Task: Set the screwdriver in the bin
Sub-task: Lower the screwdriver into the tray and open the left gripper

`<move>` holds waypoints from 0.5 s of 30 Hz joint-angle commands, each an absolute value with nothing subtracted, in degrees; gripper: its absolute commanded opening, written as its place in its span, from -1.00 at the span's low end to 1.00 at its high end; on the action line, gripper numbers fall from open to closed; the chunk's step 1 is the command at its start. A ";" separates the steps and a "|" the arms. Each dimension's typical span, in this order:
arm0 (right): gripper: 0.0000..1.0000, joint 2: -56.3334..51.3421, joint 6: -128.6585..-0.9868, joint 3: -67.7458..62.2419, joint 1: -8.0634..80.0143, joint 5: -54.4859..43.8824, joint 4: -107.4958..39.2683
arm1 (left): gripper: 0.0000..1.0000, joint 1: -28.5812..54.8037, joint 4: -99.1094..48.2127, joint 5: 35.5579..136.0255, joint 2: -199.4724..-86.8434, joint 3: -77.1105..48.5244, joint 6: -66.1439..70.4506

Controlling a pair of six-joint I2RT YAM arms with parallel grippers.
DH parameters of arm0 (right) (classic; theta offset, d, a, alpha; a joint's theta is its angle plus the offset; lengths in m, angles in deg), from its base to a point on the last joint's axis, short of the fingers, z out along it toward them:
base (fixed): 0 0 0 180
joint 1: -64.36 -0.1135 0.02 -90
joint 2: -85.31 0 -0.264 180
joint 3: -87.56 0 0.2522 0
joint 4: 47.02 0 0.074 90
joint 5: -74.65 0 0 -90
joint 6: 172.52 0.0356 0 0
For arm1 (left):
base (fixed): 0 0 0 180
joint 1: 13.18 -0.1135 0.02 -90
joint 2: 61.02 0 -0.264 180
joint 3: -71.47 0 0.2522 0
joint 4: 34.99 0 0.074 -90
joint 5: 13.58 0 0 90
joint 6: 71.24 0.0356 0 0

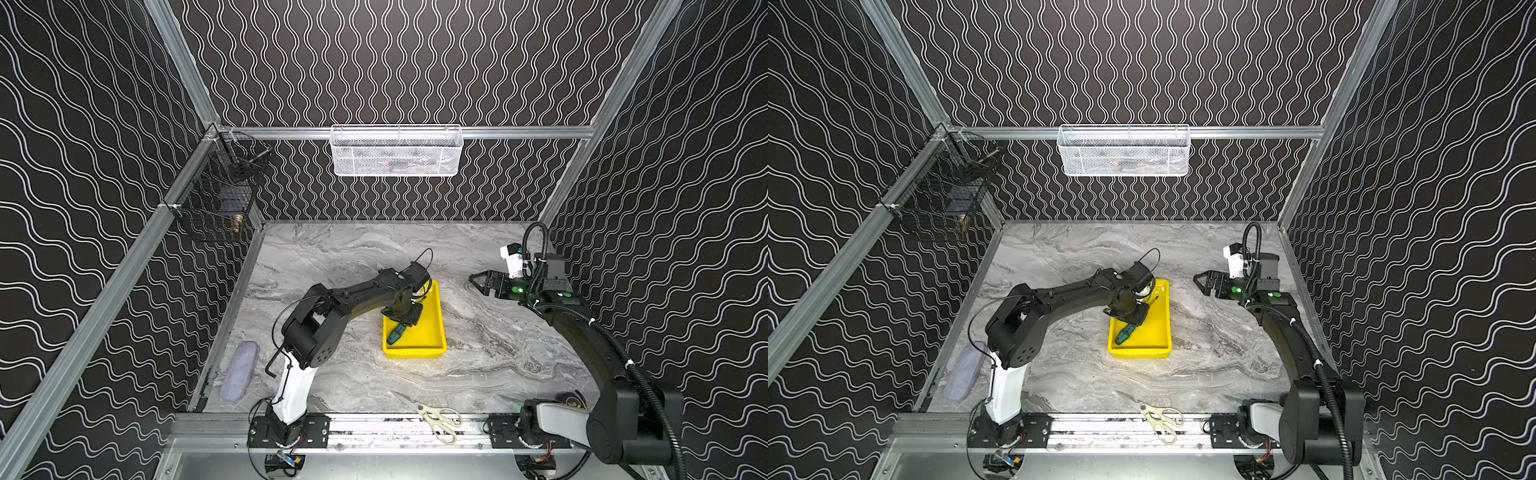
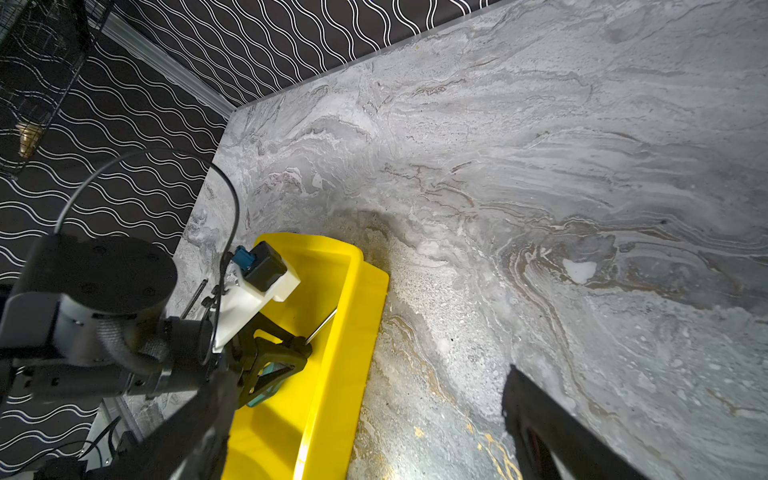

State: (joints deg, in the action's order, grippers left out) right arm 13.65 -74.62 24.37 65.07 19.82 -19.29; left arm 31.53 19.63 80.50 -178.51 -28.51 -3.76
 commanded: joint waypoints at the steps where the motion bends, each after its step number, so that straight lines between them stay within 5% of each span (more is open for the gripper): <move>1: 0.99 13.59 -75.47 23.97 64.97 20.09 -19.03 | -0.41 31.26 18.86 81.53 -178.83 -28.16 -4.27; 15: 0.99 13.32 -75.49 23.70 64.97 20.33 -18.94 | 0.13 30.68 19.03 81.17 -178.79 -29.02 -3.48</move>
State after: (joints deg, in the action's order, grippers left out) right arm 13.39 -74.62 24.28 65.07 19.85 -19.29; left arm 30.90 18.89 81.13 -179.08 -28.55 -3.61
